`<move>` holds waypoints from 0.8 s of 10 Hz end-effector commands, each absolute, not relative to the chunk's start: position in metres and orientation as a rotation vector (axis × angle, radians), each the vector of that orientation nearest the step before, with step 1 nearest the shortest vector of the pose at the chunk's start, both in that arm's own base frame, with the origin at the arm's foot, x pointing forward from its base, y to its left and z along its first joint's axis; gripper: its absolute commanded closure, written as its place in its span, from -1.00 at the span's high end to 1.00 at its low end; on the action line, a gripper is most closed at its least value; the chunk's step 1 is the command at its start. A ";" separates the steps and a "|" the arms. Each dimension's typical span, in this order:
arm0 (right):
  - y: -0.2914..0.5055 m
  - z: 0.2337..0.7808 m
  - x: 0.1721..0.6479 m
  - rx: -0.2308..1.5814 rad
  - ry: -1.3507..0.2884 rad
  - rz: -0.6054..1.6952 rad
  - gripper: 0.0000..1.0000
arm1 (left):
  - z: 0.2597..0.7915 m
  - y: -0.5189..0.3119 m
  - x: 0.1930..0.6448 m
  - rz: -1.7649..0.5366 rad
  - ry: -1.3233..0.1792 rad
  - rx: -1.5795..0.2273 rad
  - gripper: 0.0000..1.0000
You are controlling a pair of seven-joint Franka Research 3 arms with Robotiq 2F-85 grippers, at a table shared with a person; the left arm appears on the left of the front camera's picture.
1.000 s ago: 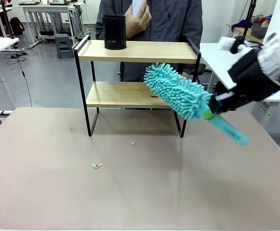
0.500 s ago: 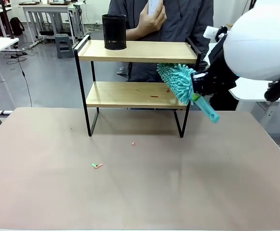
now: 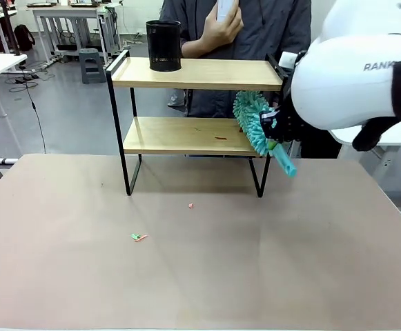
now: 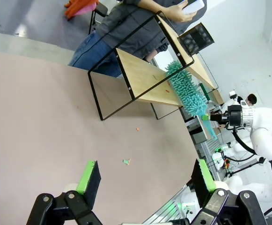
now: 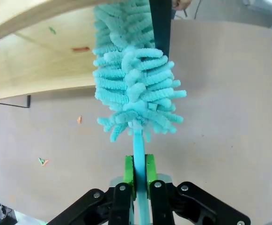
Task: Clean the shelf.
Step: Clean the remaining tier of the Shelf with the Duster once objects are removed.
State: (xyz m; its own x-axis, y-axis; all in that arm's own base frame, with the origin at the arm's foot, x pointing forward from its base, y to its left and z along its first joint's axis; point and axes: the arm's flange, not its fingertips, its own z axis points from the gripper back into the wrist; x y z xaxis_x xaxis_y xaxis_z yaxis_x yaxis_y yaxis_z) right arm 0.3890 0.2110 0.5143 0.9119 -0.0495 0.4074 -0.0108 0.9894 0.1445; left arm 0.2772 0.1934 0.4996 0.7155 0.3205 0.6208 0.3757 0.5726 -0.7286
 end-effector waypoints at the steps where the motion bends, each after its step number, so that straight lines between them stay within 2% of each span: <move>1: 0.224 0.512 0.395 0.157 -0.362 0.001 -0.75 | 0.500 0.192 0.278 -0.048 -0.834 -0.998 1.00; 3: 0.227 0.508 0.395 0.247 -0.281 0.080 -0.75 | 0.500 0.192 0.278 -0.048 -0.834 -0.998 1.00; 6: 0.246 0.495 0.397 0.289 -0.261 0.175 -0.75 | 0.500 0.192 0.278 -0.048 -0.834 -0.998 1.00; 8: 0.261 0.495 0.396 0.315 -0.215 0.359 -0.75 | 0.500 0.192 0.278 -0.048 -0.834 -0.998 1.00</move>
State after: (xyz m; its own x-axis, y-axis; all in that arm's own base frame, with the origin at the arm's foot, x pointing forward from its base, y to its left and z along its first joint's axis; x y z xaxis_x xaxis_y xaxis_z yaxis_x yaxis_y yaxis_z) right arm 0.3897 0.2614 0.4934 0.9369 0.1983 0.2881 -0.2705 0.9329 0.2378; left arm 0.2772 0.1935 0.4996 0.7154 0.3205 0.6209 0.3757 0.5727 -0.7286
